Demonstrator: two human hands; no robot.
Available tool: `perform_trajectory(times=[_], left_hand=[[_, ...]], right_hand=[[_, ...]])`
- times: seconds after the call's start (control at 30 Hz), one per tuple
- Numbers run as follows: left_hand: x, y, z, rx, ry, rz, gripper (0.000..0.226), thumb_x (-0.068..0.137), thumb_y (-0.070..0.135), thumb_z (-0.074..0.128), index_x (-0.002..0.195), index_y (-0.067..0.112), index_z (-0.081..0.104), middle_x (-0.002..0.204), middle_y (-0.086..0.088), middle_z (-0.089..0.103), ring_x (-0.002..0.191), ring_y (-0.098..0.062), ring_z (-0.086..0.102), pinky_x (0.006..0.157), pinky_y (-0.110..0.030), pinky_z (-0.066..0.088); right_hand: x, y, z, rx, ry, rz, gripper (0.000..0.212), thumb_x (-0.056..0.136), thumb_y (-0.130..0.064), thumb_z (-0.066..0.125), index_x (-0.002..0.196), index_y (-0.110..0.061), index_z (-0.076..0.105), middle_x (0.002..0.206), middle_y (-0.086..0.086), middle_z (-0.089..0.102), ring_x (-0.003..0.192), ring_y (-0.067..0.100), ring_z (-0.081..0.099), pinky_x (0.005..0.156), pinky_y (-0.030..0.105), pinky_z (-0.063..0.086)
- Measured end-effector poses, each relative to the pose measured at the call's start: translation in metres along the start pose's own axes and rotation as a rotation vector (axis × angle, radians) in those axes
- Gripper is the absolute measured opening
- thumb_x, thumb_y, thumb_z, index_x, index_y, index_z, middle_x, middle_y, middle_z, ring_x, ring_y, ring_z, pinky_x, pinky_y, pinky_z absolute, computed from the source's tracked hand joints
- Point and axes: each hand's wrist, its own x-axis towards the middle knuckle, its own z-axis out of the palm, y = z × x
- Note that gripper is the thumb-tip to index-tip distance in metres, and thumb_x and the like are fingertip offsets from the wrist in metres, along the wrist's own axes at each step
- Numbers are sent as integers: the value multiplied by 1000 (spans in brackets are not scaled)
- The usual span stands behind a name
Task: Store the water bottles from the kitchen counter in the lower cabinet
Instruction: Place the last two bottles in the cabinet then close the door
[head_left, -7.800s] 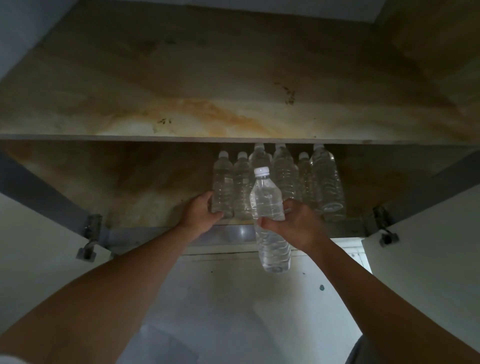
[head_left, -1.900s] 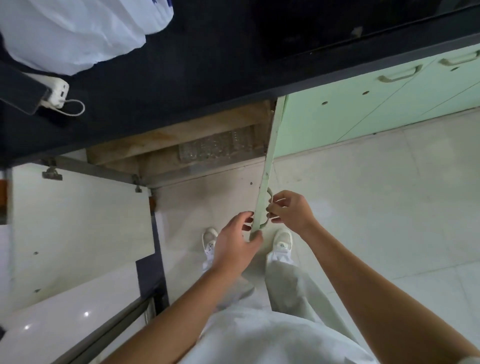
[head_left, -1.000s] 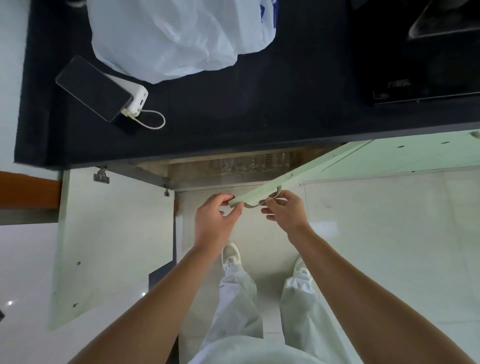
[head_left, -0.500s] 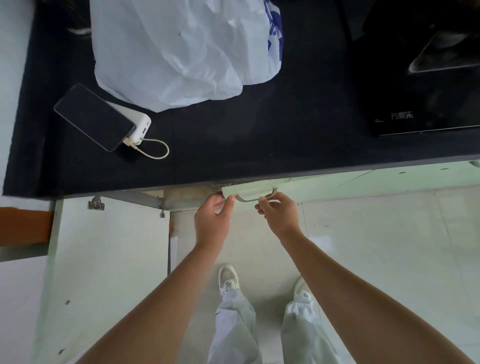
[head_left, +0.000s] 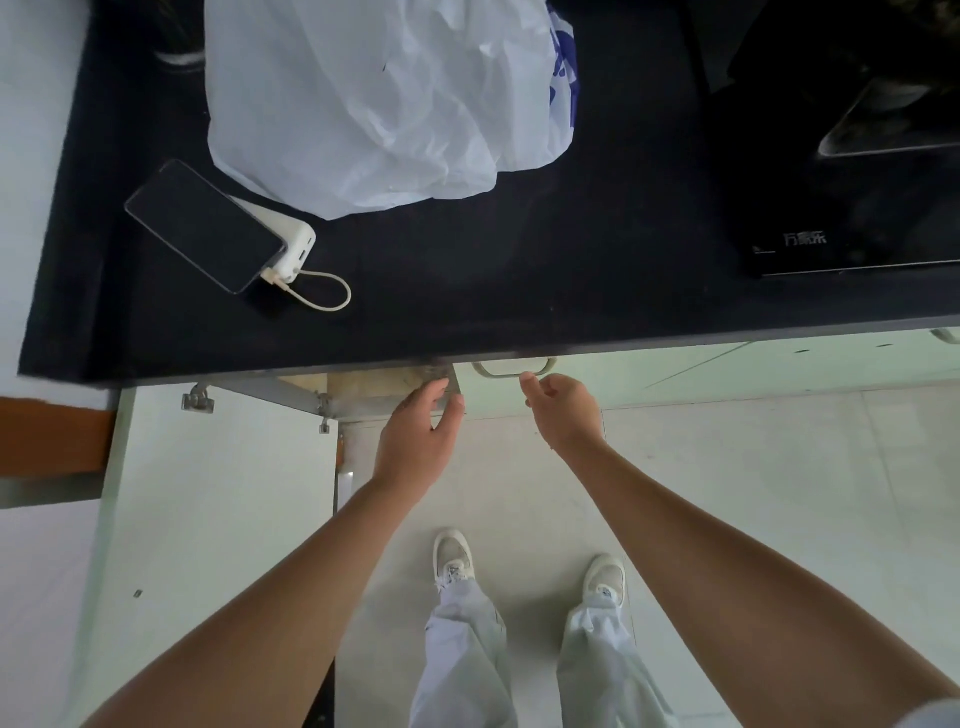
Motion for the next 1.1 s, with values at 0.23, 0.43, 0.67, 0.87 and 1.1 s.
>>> perform_trajectory(times=[0.23,0.43,0.67,0.87,1.1], left_hand=[[-46,-12,-29,514,-175,264,50,103,48,40,140,17,55,137,-1,63,125,-25,57,101,-40,45],[-115,-21,-42,696,-187,345,68,95,56,22,131,14,62,128,-1,67,116,-27,62,98,-43,48],[-211,-9,-35,786,-84,305,59,98,53,30,125,13,63,126,-3,67,112,-28,63,93,-45,50],[-272,-2,-30,782,17,217,57,99,53,31,123,14,66,125,-3,69,109,-27,66,93,-43,52],[-317,-32,-71,648,168,73,59,100,54,28,131,17,61,131,1,66,115,-23,63,95,-41,50]], right_hand=[[-60,9,-23,-208,-22,-110,51,99,-54,43,136,-21,52,130,-1,64,117,23,59,91,36,48],[-148,49,-50,-472,-4,-422,51,101,-45,46,144,-18,48,144,-2,54,137,21,42,107,37,40],[-221,98,-77,-528,-86,-568,57,101,-45,45,150,-17,40,152,-2,46,143,20,34,115,38,33],[-242,104,-88,-542,-156,-733,54,101,-46,45,147,-17,44,147,-2,51,139,20,39,111,37,37],[-266,49,-61,-612,-231,-894,59,101,-51,37,151,-18,40,151,-4,47,141,17,36,115,37,33]])
